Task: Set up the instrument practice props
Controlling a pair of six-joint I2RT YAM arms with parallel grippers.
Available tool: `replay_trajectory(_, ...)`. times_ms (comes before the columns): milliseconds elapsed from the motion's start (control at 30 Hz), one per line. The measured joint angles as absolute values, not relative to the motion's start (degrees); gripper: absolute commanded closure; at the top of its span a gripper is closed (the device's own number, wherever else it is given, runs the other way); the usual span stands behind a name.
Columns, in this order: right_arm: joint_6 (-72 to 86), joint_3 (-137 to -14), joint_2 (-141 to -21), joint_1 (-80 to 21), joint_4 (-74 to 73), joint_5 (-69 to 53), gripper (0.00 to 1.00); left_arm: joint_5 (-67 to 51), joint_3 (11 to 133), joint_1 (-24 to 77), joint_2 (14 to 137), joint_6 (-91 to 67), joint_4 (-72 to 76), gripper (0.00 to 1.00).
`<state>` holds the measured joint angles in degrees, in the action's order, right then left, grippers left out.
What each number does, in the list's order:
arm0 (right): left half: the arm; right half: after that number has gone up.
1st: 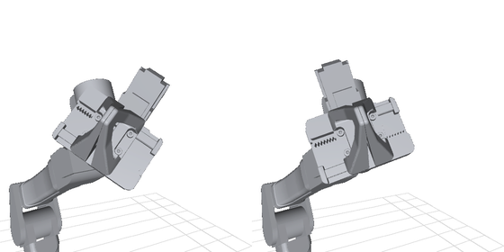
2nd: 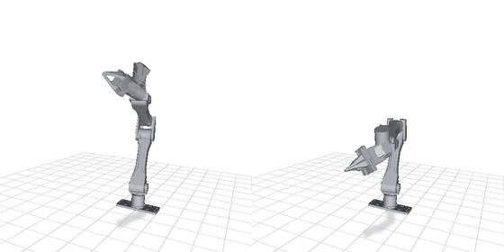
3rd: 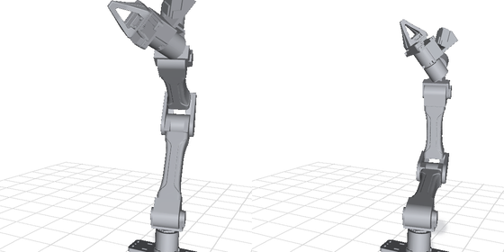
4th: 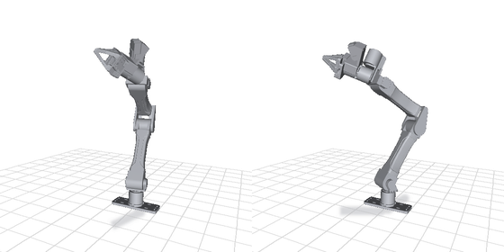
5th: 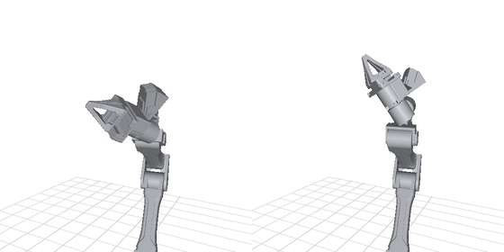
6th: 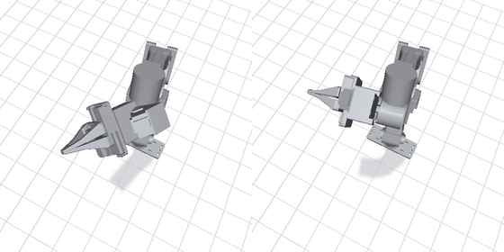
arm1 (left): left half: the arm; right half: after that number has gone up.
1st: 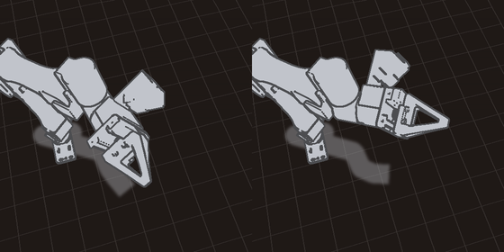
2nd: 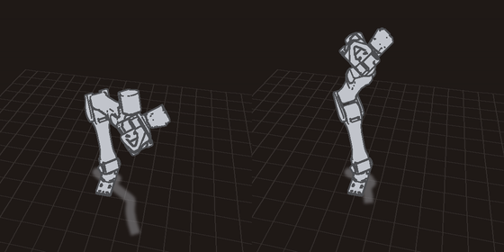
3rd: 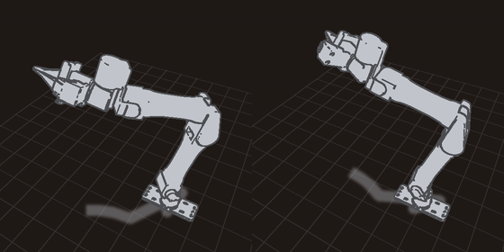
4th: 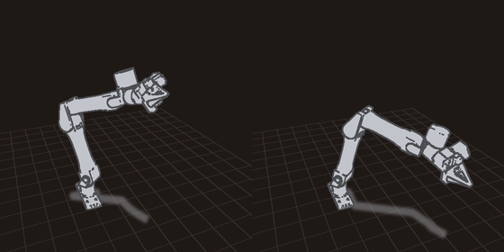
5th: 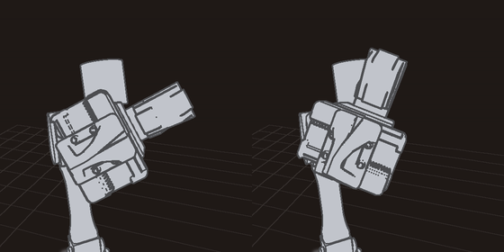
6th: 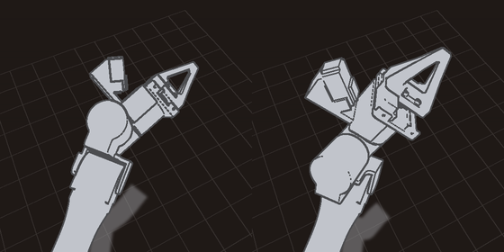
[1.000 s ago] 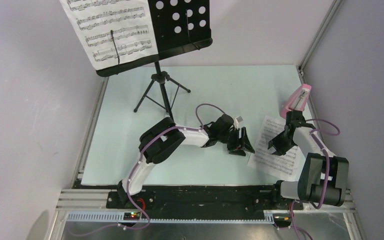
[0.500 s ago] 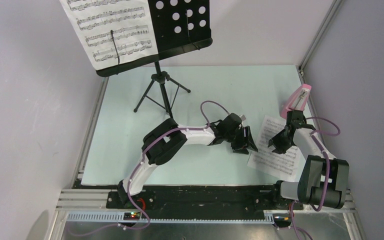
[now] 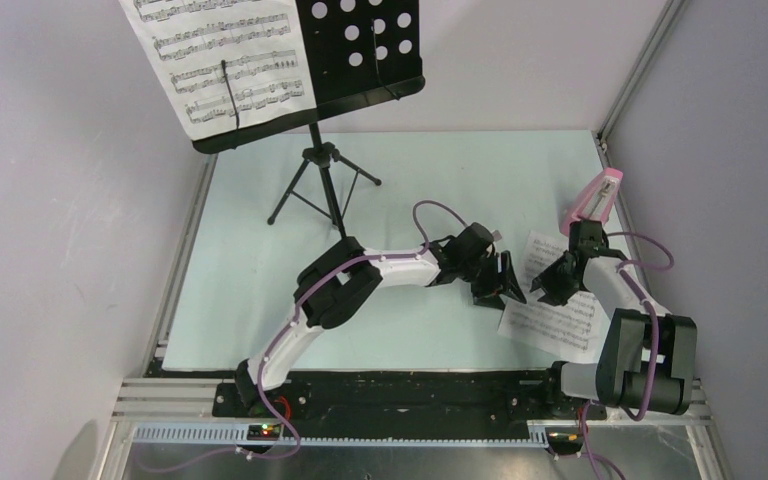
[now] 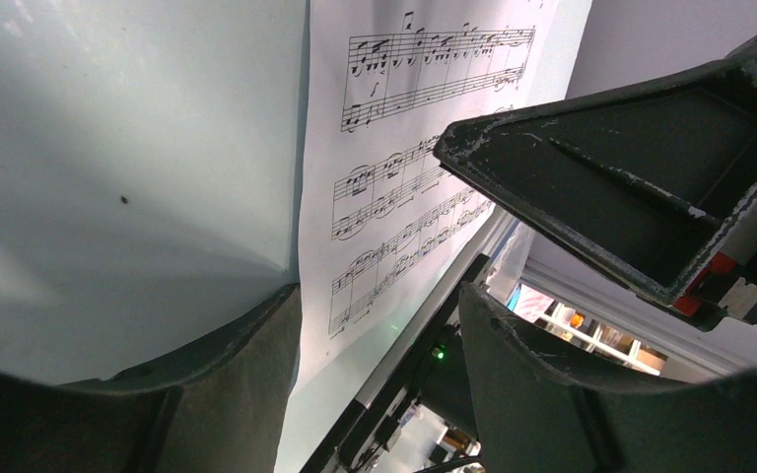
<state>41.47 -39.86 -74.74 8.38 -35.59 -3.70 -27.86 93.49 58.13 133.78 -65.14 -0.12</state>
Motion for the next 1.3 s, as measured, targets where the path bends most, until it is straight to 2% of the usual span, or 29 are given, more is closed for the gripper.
replay_trajectory(267,41.5,-39.9,-75.6,7.6,-34.5,-5.1,0.66,-31.3,93.8,58.1,134.9,-67.3,-0.1,0.50)
replay_trajectory(667,41.3,-39.9,-77.8,7.3,-32.8,-6.8,0.67,-32.4,95.2,58.1,137.1,-71.6,0.3,0.63)
replay_trajectory(800,40.8,-39.9,-78.9,7.4,-32.3,-7.6,0.67,-32.2,96.9,58.1,138.5,-71.3,0.5,0.74)
replay_trajectory(1033,40.2,-39.9,-79.0,7.5,-31.5,-9.1,0.68,-31.3,98.1,58.1,139.7,-68.5,0.2,0.99)
replay_trajectory(1300,40.2,-39.9,-79.1,7.7,-31.1,-10.3,0.67,-29.7,99.0,58.1,139.7,-62.4,-0.5,1.00)
